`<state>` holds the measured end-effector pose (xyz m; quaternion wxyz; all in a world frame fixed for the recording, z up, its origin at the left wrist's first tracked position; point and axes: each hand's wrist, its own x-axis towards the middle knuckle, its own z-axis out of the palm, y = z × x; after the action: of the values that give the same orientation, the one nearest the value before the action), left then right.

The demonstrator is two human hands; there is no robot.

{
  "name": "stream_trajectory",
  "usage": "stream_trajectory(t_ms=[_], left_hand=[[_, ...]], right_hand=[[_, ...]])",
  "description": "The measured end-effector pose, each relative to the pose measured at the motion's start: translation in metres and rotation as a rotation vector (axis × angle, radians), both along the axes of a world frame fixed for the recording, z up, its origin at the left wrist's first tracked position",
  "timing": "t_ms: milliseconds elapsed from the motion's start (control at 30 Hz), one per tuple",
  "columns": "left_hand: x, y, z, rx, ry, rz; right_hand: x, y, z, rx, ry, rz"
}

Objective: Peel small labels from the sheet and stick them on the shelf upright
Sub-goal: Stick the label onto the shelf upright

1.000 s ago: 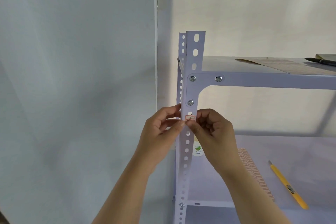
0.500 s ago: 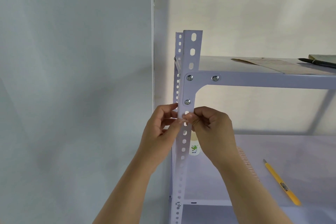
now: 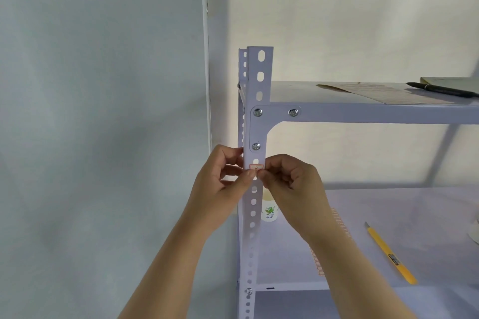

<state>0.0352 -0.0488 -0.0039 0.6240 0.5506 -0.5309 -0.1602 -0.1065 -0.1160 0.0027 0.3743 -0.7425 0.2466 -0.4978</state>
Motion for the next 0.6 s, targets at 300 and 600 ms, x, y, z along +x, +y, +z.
stream_trajectory(t_ms=[300, 600], left_hand=[[-0.0058, -0.0022, 0.0000, -0.019, -0.138, 0.127], [-0.0033, -0.0013, -0.0040, -0.025, -0.081, 0.059]], right_hand=[[0.0078, 0.0048, 0.0009, -0.011, -0.014, -0.066], [0.0060, 0.0047, -0.0030, 0.024, -0.003, -0.082]])
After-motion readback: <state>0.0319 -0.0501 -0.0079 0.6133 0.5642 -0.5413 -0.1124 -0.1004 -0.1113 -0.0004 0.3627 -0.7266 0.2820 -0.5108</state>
